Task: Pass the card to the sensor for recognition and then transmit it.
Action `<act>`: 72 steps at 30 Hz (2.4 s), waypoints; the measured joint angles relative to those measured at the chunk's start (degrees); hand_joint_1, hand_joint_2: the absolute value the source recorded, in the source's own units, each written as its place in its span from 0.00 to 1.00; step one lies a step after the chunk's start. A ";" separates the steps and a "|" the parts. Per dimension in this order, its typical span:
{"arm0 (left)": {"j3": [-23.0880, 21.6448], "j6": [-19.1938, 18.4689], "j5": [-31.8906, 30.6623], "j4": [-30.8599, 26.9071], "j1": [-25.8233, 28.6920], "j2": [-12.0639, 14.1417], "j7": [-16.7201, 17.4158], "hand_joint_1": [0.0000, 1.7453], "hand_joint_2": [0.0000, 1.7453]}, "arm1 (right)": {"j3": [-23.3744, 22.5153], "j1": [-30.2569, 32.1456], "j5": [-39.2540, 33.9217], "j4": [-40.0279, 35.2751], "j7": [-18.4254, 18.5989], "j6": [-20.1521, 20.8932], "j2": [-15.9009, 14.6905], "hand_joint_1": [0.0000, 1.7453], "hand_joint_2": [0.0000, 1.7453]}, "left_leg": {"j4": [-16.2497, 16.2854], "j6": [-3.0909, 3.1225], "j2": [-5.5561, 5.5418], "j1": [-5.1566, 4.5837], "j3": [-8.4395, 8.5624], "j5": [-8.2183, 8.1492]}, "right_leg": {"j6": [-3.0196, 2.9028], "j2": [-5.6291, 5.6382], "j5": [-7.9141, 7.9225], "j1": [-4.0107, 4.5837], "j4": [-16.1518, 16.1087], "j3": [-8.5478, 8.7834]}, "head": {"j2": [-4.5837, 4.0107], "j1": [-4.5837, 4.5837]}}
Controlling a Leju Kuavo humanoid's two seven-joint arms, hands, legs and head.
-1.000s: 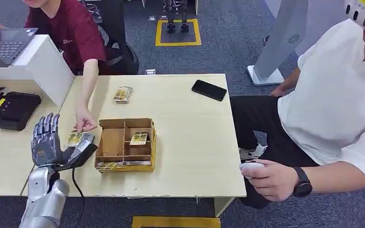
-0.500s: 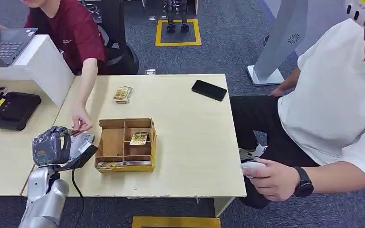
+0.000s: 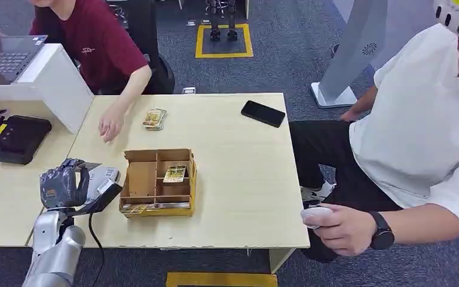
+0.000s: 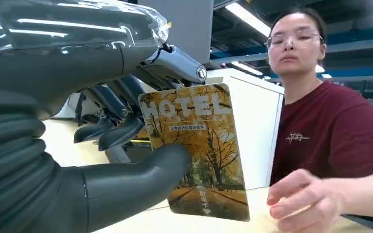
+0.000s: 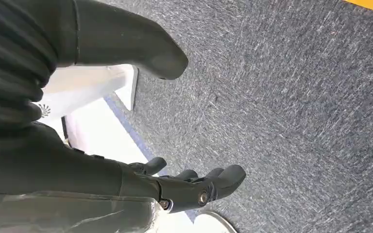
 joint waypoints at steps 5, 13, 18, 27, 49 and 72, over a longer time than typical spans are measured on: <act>0.00 0.00 -6.08 -1.79 0.28 0.02 5.17 1.00 1.00 | -0.09 0.00 0.24 0.00 0.20 -0.07 0.00 0.00 1.00 | 0.00 0.00 0.00 0.00 0.00 0.00 | 0.00 0.00 0.00 0.00 0.00 0.00 | 0.00 0.00; -3.28 0.00 -10.79 -2.05 1.24 2.84 17.80 1.00 1.00 | -0.24 -0.07 0.48 0.00 0.20 -0.07 0.00 0.00 1.00 | 0.00 -0.03 0.01 0.02 0.00 0.02 | -0.01 0.01 -0.01 0.00 0.01 -0.01 | 0.00 0.02; -11.65 0.00 -10.84 -1.22 2.06 6.67 27.25 1.00 1.00 | -0.33 -0.18 0.85 -0.02 0.35 -0.09 0.00 0.00 1.00 | -0.01 -0.03 0.02 0.02 0.00 0.02 | -0.01 0.02 -0.01 0.00 0.02 -0.02 | 0.00 0.00; -13.47 0.00 -5.44 0.74 3.07 7.43 17.08 1.00 1.00 | -0.72 -0.27 0.96 0.00 0.48 -0.11 0.00 0.00 1.00 | 0.00 -0.03 0.02 0.00 0.00 0.02 | -0.01 0.02 -0.01 0.00 0.02 -0.02 | 0.00 0.00; -3.74 0.00 -3.49 2.27 4.31 2.49 1.42 1.00 1.00 | -1.55 -0.30 1.07 -0.02 0.17 -0.28 0.00 0.00 1.00 | -0.01 -0.03 0.02 0.01 -0.01 0.02 | -0.01 0.01 -0.01 0.00 0.02 -0.02 | 0.00 0.00; -3.61 0.00 -5.28 6.12 3.15 2.45 3.91 1.00 1.00 | -1.55 -0.31 1.07 -0.02 0.07 -0.92 0.00 0.00 1.00 | -0.01 -0.05 0.01 0.01 0.03 0.04 | -0.01 0.00 0.00 0.00 0.04 0.00 | 0.00 0.00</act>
